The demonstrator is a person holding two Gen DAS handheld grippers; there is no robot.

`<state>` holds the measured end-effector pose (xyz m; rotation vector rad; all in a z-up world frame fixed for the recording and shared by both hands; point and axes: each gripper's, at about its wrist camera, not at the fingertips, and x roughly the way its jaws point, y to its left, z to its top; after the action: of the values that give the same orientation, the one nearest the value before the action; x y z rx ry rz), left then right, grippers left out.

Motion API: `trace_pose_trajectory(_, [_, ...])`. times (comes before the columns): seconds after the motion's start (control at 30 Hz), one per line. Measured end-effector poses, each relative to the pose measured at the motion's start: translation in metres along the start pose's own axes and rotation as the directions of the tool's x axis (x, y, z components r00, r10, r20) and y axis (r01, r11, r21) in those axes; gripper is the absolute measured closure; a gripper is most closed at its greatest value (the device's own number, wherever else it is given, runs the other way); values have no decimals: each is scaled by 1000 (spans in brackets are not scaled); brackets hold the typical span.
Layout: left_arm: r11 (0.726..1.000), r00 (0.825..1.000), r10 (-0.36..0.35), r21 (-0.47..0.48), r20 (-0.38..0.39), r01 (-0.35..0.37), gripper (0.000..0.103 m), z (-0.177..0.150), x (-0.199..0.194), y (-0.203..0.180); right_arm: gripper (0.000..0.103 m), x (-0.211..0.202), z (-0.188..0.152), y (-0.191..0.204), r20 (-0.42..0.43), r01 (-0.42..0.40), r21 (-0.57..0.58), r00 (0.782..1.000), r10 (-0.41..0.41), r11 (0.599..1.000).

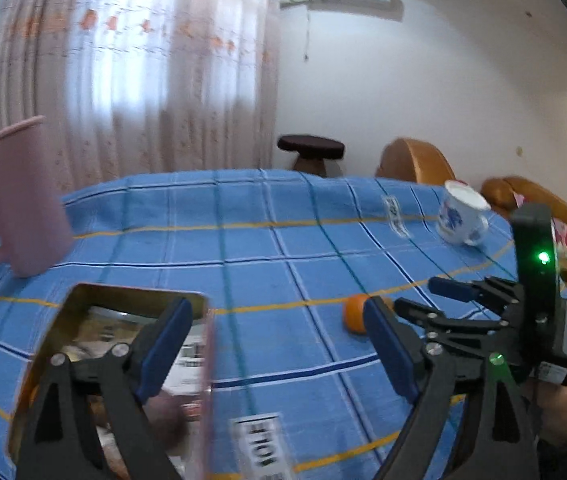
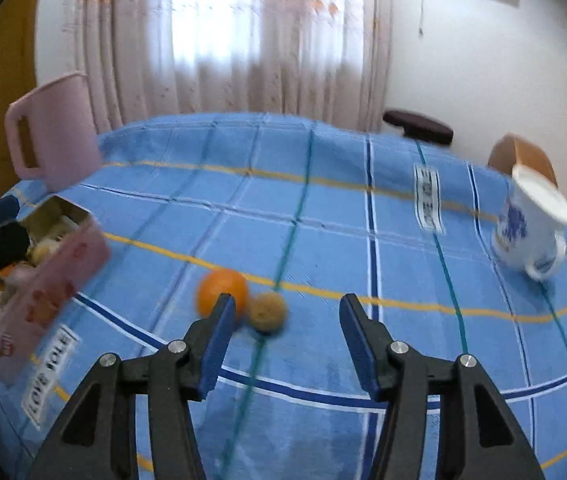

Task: Organize fruits
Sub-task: 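Grasp the small orange with the left tool while the right tool grasps the tan round fruit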

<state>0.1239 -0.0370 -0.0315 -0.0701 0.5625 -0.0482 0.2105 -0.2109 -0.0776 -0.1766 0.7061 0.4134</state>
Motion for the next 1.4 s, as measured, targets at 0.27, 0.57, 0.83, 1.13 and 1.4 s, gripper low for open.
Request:
trace_pose_trajectory(0.27, [999,998,33,12,-51,-32,13,3,32,-9,56,19,2,0,-69,-45,6,997,45,999])
trace_pose_trajectory(0.57, [1000,997,20,9,-78,-19,13,1,42,-14,69,38,4,-6,-133,-134,62,981,141,989])
trace_pose_trajectory(0.83, [1000,995,14,19,-99,-12,14,3,53,-27,77,29,2,-7,-84,-101,60,991,106,993])
trace_pose_trajectory(1.13, [999,984,-31,23,-178,36,21,-2,82,-46,77,-5,-12,-37,6,-15,131,1000,14,991])
trace_pose_trajectory(1.4, [994,958,-102,8,-269,108,50,-6,109,-59,77,-11,-15,-41,17,-11,126,1000,9,992])
